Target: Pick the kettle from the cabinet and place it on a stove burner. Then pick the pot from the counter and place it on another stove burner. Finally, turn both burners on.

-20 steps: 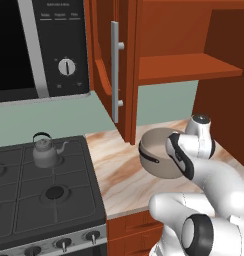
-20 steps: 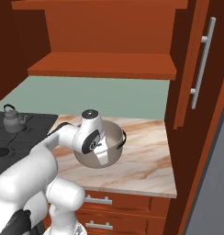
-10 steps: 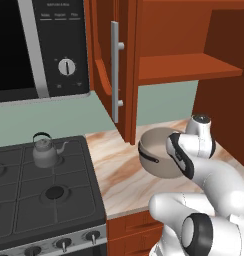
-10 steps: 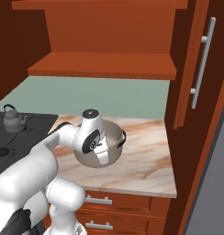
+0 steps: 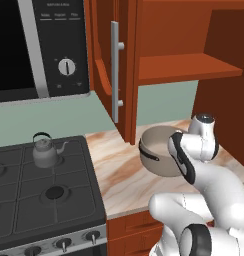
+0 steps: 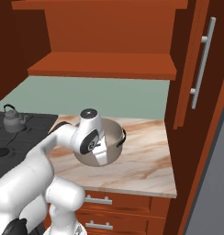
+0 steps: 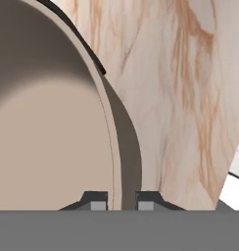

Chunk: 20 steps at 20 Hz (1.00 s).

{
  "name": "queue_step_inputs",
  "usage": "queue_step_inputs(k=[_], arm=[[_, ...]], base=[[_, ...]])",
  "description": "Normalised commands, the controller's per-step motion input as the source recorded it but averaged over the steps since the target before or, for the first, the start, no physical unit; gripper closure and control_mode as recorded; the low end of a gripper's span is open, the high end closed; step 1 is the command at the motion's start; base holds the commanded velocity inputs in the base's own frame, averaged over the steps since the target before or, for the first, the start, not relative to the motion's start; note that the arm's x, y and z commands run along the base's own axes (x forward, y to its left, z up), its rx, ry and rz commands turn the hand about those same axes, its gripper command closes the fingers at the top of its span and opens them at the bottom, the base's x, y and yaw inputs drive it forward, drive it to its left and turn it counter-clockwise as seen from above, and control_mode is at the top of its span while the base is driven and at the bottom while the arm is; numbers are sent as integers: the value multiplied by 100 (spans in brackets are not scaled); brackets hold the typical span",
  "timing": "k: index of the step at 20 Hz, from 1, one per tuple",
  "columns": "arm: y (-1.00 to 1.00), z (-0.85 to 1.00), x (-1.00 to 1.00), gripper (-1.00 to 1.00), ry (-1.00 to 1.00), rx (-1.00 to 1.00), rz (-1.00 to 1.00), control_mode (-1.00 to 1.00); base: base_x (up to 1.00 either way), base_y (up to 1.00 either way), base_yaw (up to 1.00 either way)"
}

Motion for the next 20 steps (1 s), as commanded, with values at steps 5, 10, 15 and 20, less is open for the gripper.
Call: queue_step_inputs(k=[5, 10, 15, 20], arm=[[0, 19, -30, 100, -5, 0, -5, -100], [-2, 23, -40, 100, -4, 0, -8, -100], [-2, 28, -40, 100, 0, 0, -8, -100], [0, 32, -43, 100, 0, 0, -7, -100]], base=[[0, 0, 0], [0, 0, 0], [0, 0, 0], [0, 0, 0]])
